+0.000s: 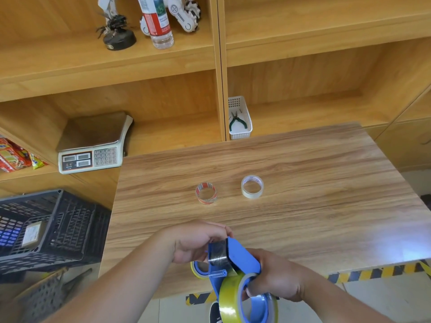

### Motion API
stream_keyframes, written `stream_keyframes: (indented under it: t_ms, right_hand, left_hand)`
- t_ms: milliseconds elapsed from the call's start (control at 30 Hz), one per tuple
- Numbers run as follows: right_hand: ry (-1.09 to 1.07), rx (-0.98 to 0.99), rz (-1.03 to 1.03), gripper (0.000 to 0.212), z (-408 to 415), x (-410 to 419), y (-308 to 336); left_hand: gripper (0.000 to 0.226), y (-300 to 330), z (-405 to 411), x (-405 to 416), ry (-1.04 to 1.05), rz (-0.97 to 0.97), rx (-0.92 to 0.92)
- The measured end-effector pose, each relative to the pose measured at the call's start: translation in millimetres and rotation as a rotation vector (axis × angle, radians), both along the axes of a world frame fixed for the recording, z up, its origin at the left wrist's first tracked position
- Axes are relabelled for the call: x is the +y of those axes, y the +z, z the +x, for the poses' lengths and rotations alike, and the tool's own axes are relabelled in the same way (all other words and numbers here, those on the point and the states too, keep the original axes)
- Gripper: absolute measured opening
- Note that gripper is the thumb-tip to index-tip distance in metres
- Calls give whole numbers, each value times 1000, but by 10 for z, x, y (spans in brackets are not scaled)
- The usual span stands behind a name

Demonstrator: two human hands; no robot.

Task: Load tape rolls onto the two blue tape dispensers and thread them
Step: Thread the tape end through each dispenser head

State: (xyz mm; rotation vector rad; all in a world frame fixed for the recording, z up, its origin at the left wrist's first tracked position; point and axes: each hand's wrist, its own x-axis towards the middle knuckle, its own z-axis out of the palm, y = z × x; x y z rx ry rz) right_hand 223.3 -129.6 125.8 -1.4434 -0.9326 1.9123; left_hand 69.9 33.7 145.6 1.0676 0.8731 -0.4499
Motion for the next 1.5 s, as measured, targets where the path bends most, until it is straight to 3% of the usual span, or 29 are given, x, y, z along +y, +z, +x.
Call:
stream_keyframes:
  t_ms: [133, 200, 333, 467, 567, 733, 1067, 1500]
  right_hand:
    - [-80, 13, -4, 42, 63, -12, -84]
    - [-97, 15, 5, 34, 95, -12, -118]
    - [-222, 27, -64, 29, 190, -29, -290]
    - [-374, -25, -184, 35, 281, -62, -542]
    - [-442, -192, -263, 43, 349, -74, -680]
    - [-453, -374, -335, 31, 490, -73, -987]
    - [-358, -524, -369, 67, 567, -2, -1462]
    - [-224, -793, -276, 47, 622, 145, -1832]
  left_hand:
    - [12, -209, 121, 8, 143, 23, 138]
    - [19, -364, 151, 28, 291, 12, 182]
    - [30, -529, 193, -28, 589, 86, 165]
    - [27, -712, 170, -326, 723, 149, 157]
    - [31, -911, 133, -634, 735, 137, 130]
    - [34, -1139, 192, -966, 633, 95, 60]
    - [30, -1791, 275, -1038, 638, 62, 150]
    - [27, -2285, 481, -1001, 723, 88, 245]
